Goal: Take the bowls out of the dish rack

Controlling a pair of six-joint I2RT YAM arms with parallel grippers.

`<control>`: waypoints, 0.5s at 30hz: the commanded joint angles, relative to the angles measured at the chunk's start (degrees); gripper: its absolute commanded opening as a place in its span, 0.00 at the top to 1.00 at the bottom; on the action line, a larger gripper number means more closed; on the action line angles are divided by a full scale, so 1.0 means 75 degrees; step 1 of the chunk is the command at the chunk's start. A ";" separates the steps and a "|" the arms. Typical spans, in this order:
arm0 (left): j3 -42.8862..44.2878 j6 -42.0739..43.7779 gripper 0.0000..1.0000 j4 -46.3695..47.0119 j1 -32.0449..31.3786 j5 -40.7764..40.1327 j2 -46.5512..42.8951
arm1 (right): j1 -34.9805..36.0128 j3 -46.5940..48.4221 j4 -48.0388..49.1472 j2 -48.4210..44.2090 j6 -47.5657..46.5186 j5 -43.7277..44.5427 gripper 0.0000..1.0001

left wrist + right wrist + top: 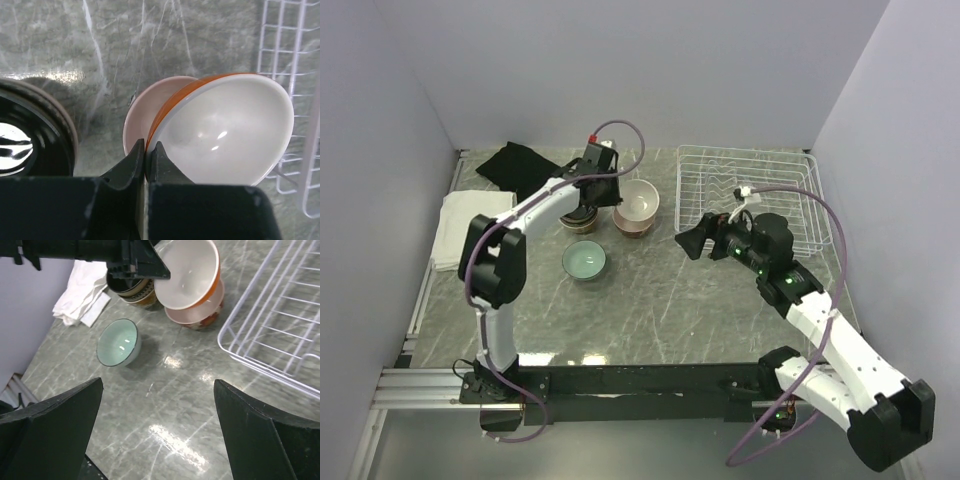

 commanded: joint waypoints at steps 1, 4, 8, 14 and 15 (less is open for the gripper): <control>0.0827 0.0173 0.94 -0.0449 -0.0094 0.0103 0.0555 | -0.0055 -0.0157 -0.0535 -0.0550 -0.0357 0.0633 0.00; 0.1155 0.0185 0.93 -0.0858 -0.0129 0.0010 0.0931 | -0.0079 -0.0274 -0.0723 -0.0831 -0.0381 0.0820 0.00; 0.1204 0.0173 0.88 -0.1036 -0.0153 -0.0096 0.1015 | -0.0102 -0.0356 -0.0911 -0.1101 -0.0381 0.1008 0.00; 0.1027 0.0208 0.49 -0.1013 -0.0153 -0.0085 0.0780 | -0.0114 -0.0310 -0.1192 -0.1300 -0.0428 0.1207 0.00; 0.1039 0.0209 0.41 -0.1059 -0.0153 -0.0050 0.0745 | -0.0114 -0.0286 -0.1251 -0.1347 -0.0428 0.1243 0.00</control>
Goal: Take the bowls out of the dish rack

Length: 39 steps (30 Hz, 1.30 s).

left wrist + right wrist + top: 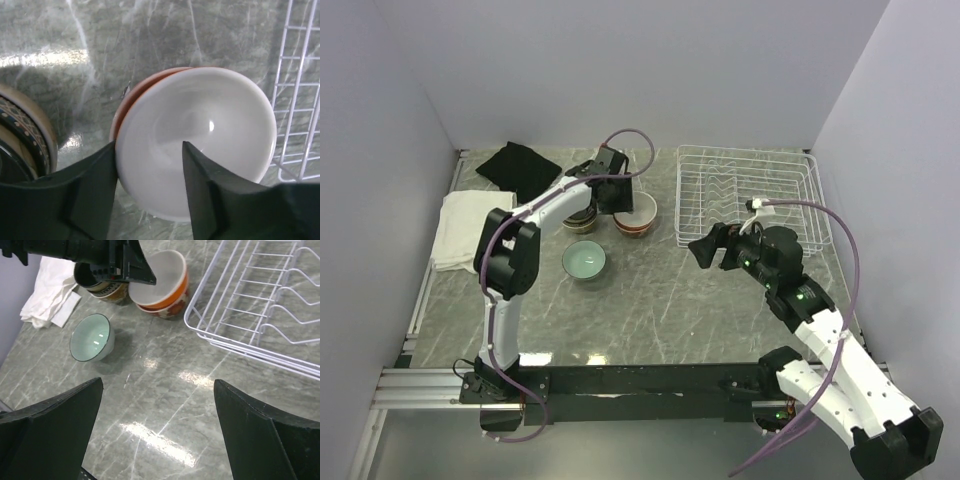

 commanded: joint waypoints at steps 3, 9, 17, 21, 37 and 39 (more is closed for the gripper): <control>0.0253 0.0124 0.26 -0.0439 -0.0036 -0.0032 -0.0651 | -0.0047 0.0183 -0.0570 -0.0377 -0.0203 0.0512 0.00; 0.0007 0.0112 0.07 -0.0253 -0.0071 -0.0137 -0.1483 | -0.0047 0.0535 -0.1320 -0.0869 -0.0344 0.1343 0.00; -0.0285 0.0089 0.02 -0.0136 -0.0071 -0.0008 -0.2303 | -0.0047 0.1121 -0.2574 -0.1689 -0.0613 0.2597 0.00; -0.1081 -0.0110 0.01 0.0251 -0.0083 -0.0160 -0.3682 | -0.0047 0.1192 -0.2949 -0.2252 -0.0415 0.3429 0.00; -0.6378 -0.1001 0.00 -0.0672 -0.0083 -0.3873 -1.1618 | -0.0047 0.0629 -0.3817 -0.4923 -0.0133 0.4954 0.00; -0.6509 -0.1222 0.00 -0.1047 -0.0083 -0.4097 -1.2471 | -0.0047 0.0501 -0.3760 -0.5205 -0.0145 0.4850 0.00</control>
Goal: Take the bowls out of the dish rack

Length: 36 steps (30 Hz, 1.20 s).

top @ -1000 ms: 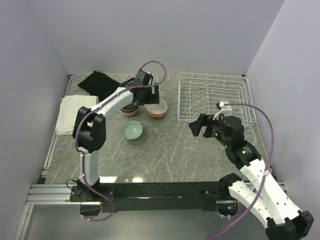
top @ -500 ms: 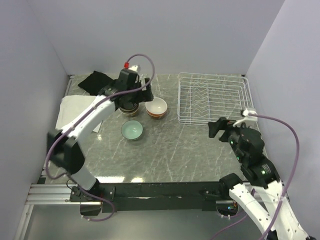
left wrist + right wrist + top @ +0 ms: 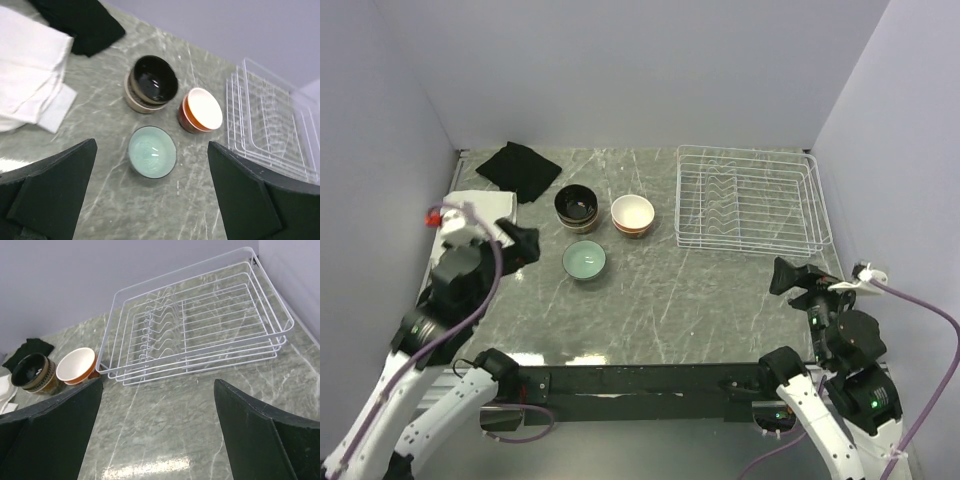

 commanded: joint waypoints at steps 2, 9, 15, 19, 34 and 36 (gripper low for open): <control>-0.0392 -0.0893 0.01 -0.1389 -0.0013 -0.1251 -0.1737 | -0.0032 -0.0287 -0.0023 -0.0920 -0.0247 -0.0009 0.00; -0.0322 -0.1529 0.01 -0.1870 -0.0013 -0.1486 -0.3205 | -0.0032 -0.0638 -0.0011 -0.1741 -0.0107 0.0201 0.00; -0.0754 -0.1986 0.01 -0.1918 -0.0002 -0.1616 -0.4295 | -0.0021 -0.0791 -0.0069 -0.2234 0.0069 0.0342 0.00; -0.0931 -0.2279 0.00 -0.2011 -0.0025 -0.1639 -0.4727 | -0.0032 -0.0826 -0.0034 -0.2468 0.0045 0.0283 0.00; -0.0966 -0.2783 0.01 -0.2387 -0.0013 -0.1990 -0.4905 | -0.0021 -0.0791 -0.0034 -0.2164 -0.0001 0.0166 0.00; -0.0989 -0.2807 0.01 -0.2386 -0.0013 -0.1967 -0.4894 | -0.0021 -0.0803 -0.0011 -0.2199 -0.0013 0.0178 0.00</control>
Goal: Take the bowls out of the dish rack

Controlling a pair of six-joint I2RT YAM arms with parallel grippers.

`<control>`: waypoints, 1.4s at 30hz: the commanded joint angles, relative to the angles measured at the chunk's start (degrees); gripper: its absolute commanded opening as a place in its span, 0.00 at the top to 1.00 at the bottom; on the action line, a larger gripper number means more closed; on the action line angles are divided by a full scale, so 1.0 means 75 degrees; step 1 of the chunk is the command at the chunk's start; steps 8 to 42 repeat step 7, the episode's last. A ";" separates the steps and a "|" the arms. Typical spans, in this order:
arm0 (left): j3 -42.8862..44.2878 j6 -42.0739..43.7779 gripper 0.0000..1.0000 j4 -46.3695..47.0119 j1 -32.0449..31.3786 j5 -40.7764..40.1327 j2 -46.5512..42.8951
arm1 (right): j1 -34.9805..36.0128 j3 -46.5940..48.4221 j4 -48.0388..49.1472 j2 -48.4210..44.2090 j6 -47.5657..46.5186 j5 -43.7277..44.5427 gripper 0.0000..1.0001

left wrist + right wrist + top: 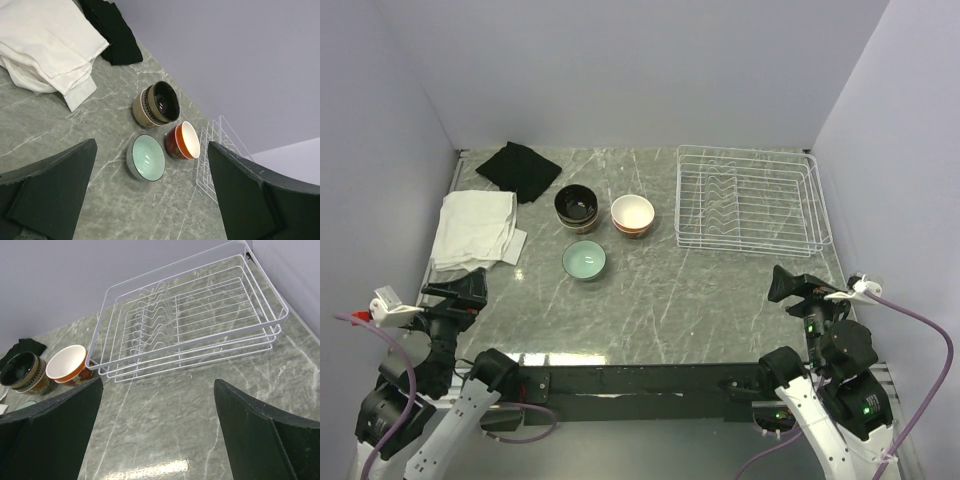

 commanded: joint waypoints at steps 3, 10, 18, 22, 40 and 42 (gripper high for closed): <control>-0.0037 -0.0169 0.01 0.0000 -0.0007 -0.0154 -0.0368 | -0.0021 -0.0001 0.0097 -0.1261 -0.0001 0.0061 0.00; -0.0002 -0.0286 0.01 -0.0093 -0.0007 -0.0213 -0.0309 | -0.0021 -0.0001 0.0085 -0.1273 -0.0001 0.0073 0.00; -0.0002 -0.0286 0.01 -0.0093 -0.0007 -0.0213 -0.0309 | -0.0021 -0.0001 0.0085 -0.1273 -0.0001 0.0073 0.00; -0.0002 -0.0286 0.01 -0.0093 -0.0007 -0.0213 -0.0309 | -0.0021 -0.0001 0.0085 -0.1273 -0.0001 0.0073 0.00; -0.0002 -0.0286 0.01 -0.0093 -0.0007 -0.0213 -0.0309 | -0.0021 -0.0001 0.0085 -0.1273 -0.0001 0.0073 0.00; -0.0002 -0.0286 0.01 -0.0093 -0.0007 -0.0213 -0.0309 | -0.0021 -0.0001 0.0085 -0.1273 -0.0001 0.0073 0.00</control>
